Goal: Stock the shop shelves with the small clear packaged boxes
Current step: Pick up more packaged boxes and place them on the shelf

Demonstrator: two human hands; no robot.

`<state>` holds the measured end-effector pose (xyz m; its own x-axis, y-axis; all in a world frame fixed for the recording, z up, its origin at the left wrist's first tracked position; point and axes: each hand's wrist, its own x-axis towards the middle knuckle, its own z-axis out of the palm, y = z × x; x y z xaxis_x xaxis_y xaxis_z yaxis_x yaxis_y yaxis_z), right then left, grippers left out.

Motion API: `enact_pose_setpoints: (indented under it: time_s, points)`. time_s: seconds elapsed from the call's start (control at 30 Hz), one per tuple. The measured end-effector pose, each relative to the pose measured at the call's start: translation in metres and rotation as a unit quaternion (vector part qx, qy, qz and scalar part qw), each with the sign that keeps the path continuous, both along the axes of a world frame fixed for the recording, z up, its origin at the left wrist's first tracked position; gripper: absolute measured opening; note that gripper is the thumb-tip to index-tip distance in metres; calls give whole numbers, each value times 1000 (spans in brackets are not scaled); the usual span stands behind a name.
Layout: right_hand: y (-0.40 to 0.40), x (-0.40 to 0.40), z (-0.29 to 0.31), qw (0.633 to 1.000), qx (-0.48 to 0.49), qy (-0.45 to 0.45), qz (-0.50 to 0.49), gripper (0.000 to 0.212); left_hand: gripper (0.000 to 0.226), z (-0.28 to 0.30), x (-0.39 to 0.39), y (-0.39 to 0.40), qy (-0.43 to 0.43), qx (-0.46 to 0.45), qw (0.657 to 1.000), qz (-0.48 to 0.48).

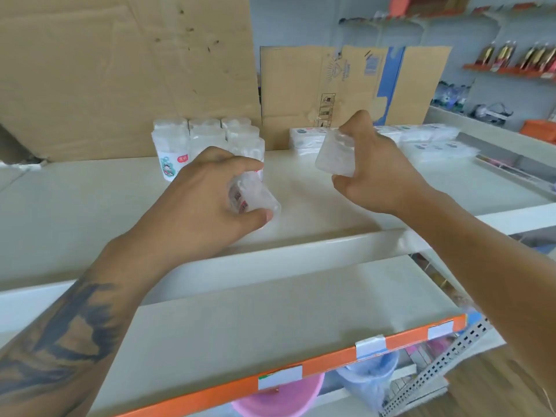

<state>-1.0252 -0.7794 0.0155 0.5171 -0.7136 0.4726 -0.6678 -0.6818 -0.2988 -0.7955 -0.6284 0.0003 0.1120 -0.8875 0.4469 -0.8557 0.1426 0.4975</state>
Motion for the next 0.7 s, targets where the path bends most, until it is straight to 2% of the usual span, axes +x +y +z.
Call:
enact_pose_setpoints:
  time_s: [0.23,0.53,0.7]
  points:
    - [-42,-32,8,998,27,12,52,62,69,1,-41,-26,23,-4,999,24]
    - [-61,-58,16,982,72,117,126,66,64,-5,-88,-54,47,14,996,78]
    - [-65,-61,14,975,96,104,170,62,56,3,-89,-48,19,54,995,82]
